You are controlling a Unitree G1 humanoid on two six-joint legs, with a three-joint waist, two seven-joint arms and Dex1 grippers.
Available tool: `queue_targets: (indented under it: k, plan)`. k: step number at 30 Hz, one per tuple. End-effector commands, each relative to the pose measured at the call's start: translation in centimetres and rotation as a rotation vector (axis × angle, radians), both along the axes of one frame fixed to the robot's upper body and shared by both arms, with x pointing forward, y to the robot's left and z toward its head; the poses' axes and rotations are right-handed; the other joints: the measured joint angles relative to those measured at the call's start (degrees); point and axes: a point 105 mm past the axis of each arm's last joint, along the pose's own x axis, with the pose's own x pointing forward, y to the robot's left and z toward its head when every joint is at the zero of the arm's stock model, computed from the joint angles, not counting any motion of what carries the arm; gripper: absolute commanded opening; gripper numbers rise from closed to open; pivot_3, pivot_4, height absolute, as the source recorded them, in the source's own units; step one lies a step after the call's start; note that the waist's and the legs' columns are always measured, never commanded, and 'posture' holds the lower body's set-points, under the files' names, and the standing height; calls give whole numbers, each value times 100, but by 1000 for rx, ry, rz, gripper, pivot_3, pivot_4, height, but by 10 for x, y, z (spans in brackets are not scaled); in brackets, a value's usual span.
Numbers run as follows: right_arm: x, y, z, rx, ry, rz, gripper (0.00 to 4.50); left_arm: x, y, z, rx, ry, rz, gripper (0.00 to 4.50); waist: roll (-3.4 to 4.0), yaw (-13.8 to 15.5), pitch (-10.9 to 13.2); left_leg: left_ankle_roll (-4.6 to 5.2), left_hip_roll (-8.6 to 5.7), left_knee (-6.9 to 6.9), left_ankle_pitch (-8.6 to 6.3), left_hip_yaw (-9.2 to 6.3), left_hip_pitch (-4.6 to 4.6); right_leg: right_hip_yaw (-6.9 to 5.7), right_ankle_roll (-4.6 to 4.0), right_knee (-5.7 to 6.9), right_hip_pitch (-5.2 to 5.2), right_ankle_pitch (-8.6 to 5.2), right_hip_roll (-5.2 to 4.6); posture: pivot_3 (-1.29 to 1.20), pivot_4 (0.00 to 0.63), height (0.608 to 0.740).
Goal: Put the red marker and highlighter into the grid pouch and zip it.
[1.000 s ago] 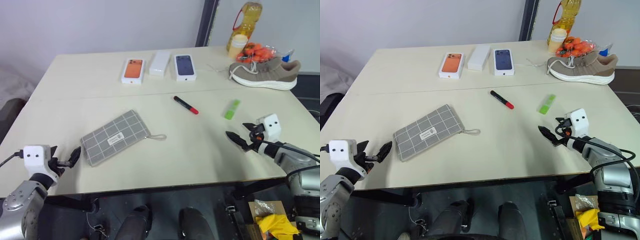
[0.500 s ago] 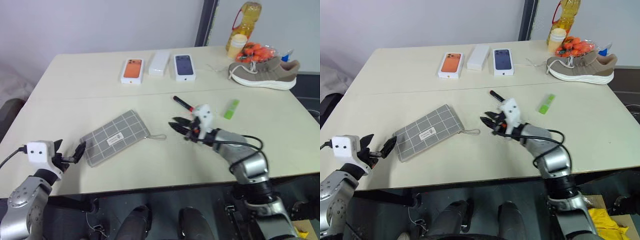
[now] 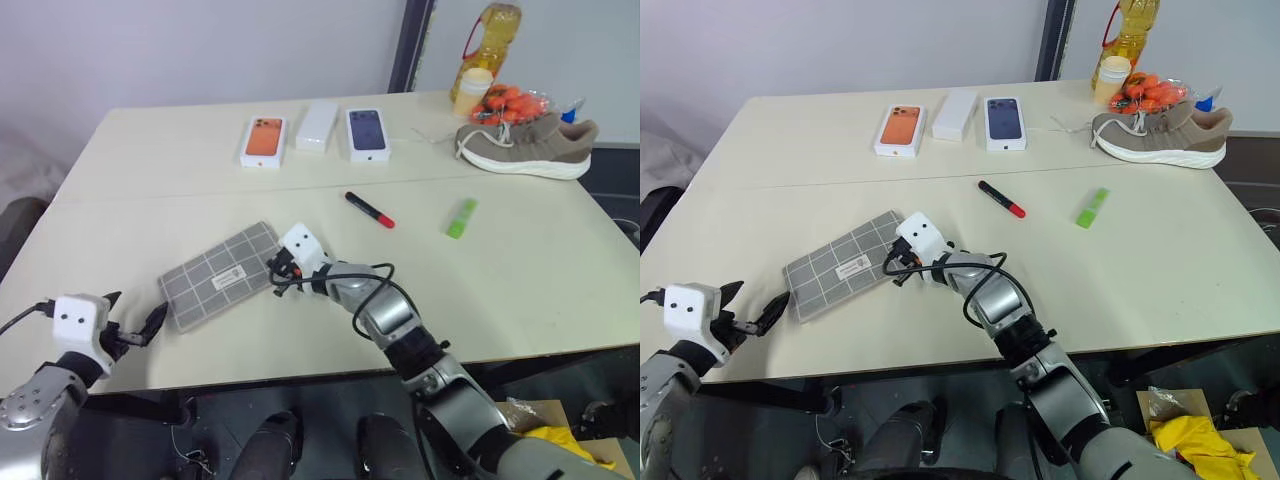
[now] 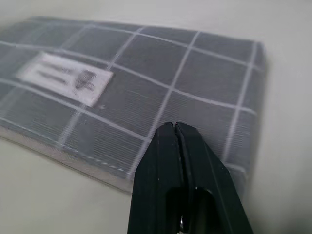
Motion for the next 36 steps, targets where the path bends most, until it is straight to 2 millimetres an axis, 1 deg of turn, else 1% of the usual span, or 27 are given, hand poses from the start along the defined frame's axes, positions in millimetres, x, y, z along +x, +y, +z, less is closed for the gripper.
queue_targets:
  k: [1, 4, 6, 9, 12, 16, 18, 21, 23, 24, 25, 26, 27, 28, 29, 30, 32, 34, 36]
  plan:
    - [10, -3, 2, 27, 32, -65, 52, -9, 9, 9, 119, -6, -26, 4500, 1, -2, 0, -1, 2, 0, -1, 0, 0, 0, -1, 1, -2, 0, 3, 0, 150, 740]
    - [10, -1, 2, 50, 50, -67, 52, -14, 8, 6, 231, 19, -96, 4500, 3, -6, 0, -3, 4, -4, -2, -1, 2, 1, -3, 3, -3, 0, 5, 0, 150, 740]
    - [10, -1, 1, 53, 56, -68, 52, -13, 3, 3, 320, 16, -158, 4500, 3, 6, 1, -3, 4, -5, -2, 0, 2, 2, -4, 2, -3, -1, 5, 0, 150, 740]
    - [7, 1, -1, 48, 56, -61, 52, -4, -11, 1, 499, -24, -301, 4500, 6, 13, 0, -3, 2, -6, -2, -1, 3, 2, -6, 3, -4, 0, 5, 0, 150, 740]
    - [6, 4, -1, 49, 55, -55, 52, 7, -23, -1, 620, -82, -413, 4500, 6, 3, -1, -4, 3, -8, -1, -1, 4, 2, -7, 4, -5, 2, 5, 0, 150, 740]
    - [6, 6, 1, 52, 48, -54, 52, 18, -38, -6, 727, -153, -551, 4500, 10, -10, -1, -7, 3, -11, 1, 1, 5, 4, 7, 12, -12, 10, 6, 0, 150, 740]
    - [7, 6, 2, 52, 44, -59, 52, 25, -45, -4, 766, -213, -598, 4500, 12, -10, -2, -7, 3, -14, 2, 1, 6, 3, 9, 13, -13, 11, 6, 0, 150, 740]
    - [8, 4, 2, 46, 37, -69, 52, 37, -58, 3, 780, -304, -653, 4500, 11, 1, -3, -6, 2, -13, 3, 1, 7, 3, 11, 15, -12, 12, 5, 0, 150, 740]
    - [9, 3, 1, 42, 34, -78, 52, 38, -68, 3, 781, -344, -719, 4500, 11, -1, -3, 0, 2, -13, 8, 0, 7, 3, 11, 16, -12, 13, 5, 0, 150, 740]
    - [9, 2, 1, 42, 35, -83, 0, 38, -71, 2, 782, -357, -748, 3971, 11, -14, -3, 0, 2, -13, 9, 0, 7, 3, 11, 16, -13, 13, 5, 0, 150, 740]
    - [9, 1, 0, 39, 35, -86, 0, 37, -73, 1, 778, -359, -773, 3715, 12, -25, -3, 0, 2, -13, 9, 0, 7, 3, 12, 16, -13, 13, 5, 0, 150, 740]
    - [10, 0, 0, 37, 34, -89, 0, 37, -74, -1, 778, -359, -792, 3195, 11, -32, -3, 1, 2, -13, 10, 1, 7, 4, 12, 16, -13, 13, 5, 0, 150, 740]
    - [10, -1, -1, 35, 32, -93, 0, 37, -75, -1, 774, -366, -804, 2788, 11, -36, -3, 2, 2, -14, 10, 1, 7, 4, 12, 17, -15, 13, 6, 0, 150, 740]
    - [10, -2, -1, 34, 31, -95, 0, 38, -76, -1, 771, -372, -809, 2167, 12, -38, -3, 2, 2, -15, 11, 0, 7, 4, 12, 17, -15, 13, 6, 0, 150, 740]
    - [10, -2, -1, 33, 31, -96, 0, 38, -76, -1, 769, -377, -811, 1713, 11, -38, -3, 3, 2, -15, 11, 0, 7, 4, 12, 17, -16, 13, 6, 0, 150, 740]
    - [10, -3, -1, 34, 30, -99, 0, 39, -75, -1, 762, -379, -809, 1071, 11, -35, -3, 3, 3, -15, 11, 0, 7, 4, 12, 18, -16, 13, 6, 0, 150, 740]
    - [11, -4, 0, 39, 24, -108, 0, 41, -74, -1, 745, -374, -798, 50, 11, -22, -3, 4, 2, -14, 12, 0, 7, 4, 12, 18, -13, 13, 6, 0, 150, 740]
    - [12, -6, 4, 53, 5, -118, 0, 44, -72, 1, 720, -375, -772, 50, 12, -33, -3, 4, 2, -14, 12, 0, 8, 4, 12, 18, -13, 13, 6, 0, 150, 740]
    - [16, -8, 13, 68, -34, -128, 0, 47, -73, 4, 671, -376, -734, 50, 13, -32, -2, 5, 2, -14, 12, 0, 8, 4, 12, 19, -14, 13, 7, 0, 150, 740]
